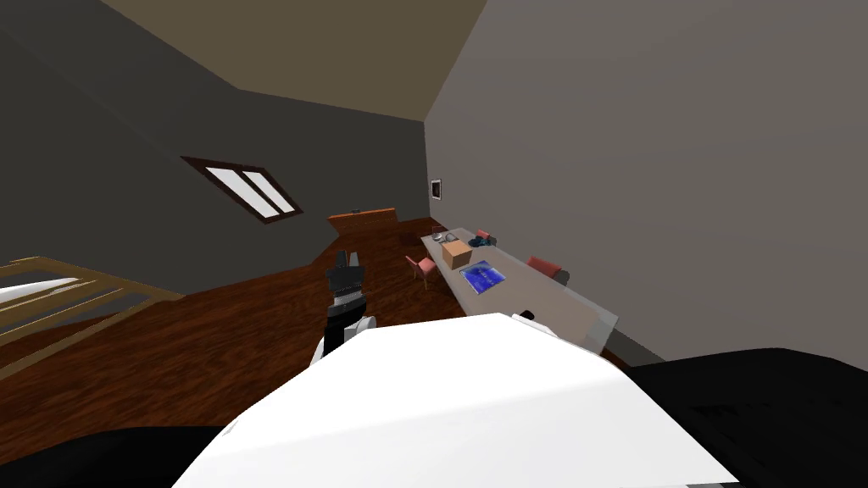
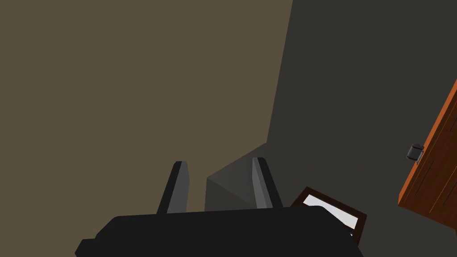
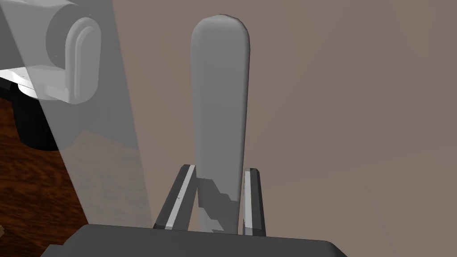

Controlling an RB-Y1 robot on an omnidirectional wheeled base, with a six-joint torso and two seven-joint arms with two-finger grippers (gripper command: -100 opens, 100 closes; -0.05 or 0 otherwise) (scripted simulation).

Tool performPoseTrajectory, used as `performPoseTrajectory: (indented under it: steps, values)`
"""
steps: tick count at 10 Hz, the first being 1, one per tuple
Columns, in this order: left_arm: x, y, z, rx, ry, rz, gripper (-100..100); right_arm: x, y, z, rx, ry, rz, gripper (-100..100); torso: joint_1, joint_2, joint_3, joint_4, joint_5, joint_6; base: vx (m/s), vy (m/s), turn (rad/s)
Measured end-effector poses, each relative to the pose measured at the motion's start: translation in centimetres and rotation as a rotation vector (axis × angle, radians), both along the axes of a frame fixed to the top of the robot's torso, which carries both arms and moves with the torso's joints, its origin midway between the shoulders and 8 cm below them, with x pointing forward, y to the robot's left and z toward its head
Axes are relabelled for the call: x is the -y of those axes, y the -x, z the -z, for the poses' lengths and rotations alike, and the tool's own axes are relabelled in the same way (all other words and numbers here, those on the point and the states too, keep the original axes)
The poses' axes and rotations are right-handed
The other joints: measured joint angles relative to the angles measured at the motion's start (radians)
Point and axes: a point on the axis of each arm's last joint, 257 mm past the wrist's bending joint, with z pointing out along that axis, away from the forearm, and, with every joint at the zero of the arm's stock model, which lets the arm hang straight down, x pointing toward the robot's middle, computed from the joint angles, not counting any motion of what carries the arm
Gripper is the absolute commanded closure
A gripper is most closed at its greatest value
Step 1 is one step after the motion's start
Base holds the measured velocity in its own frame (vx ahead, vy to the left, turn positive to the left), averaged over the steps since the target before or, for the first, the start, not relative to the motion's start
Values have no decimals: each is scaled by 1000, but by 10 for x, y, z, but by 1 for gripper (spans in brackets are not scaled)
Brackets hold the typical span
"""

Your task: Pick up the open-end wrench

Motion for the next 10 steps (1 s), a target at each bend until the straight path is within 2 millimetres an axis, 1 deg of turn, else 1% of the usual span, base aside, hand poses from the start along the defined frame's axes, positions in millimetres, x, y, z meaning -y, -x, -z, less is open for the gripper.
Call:
performPoseTrajectory:
  steps: [2, 3, 4, 6, 7, 8, 9, 10]
  values:
    - [0, 0, 0, 0, 0, 0, 0, 14, 10, 0, -1, -2, 34, 100, -2, 0, 0, 0, 0, 0, -25, 51, 226]
    - [0, 0, 0, 0, 0, 0, 0, 23, 17, -3, 1, 0, 54, 100, -2, 0, 0, 0, 0, 0, -26, 63, 258]
    - [0, 0, 0, 0, 0, 0, 0, 33, 26, -8, 1, 0, 76, 100, -1, 0, 0, 0, 0, 0, -12, 38, 61]
    - [0, 0, 0, 0, 0, 0, 0, 42, 35, -10, 3, 1, 107, 100, -2, -1, 0, 0, 0, 1, -10, 49, 197]
    - [0, 0, 0, 0, 0, 0, 0, 51, 43, -14, 3, 2, 130, 100, -1, -1, 0, 0, 0, 1, -12, 65, 246]
    - [0, 0, 0, 0, 0, 0, 0, 61, 51, -18, 5, 3, 150, 100, -1, -1, 0, 0, 0, 1, -9, 47, 111]
    - [0, 0, 0, 0, 0, 0, 0, 66, 56, -18, 8, 3, 163, 100, -2, -1, 0, 0, 0, 2, -4, 17, 6]
    - [0, 0, 0, 0, 0, 0, 0, 67, 56, -18, 9, 3, 162, 0, -3, -1, -1, 0, 0, 2, 0, 0, 0]
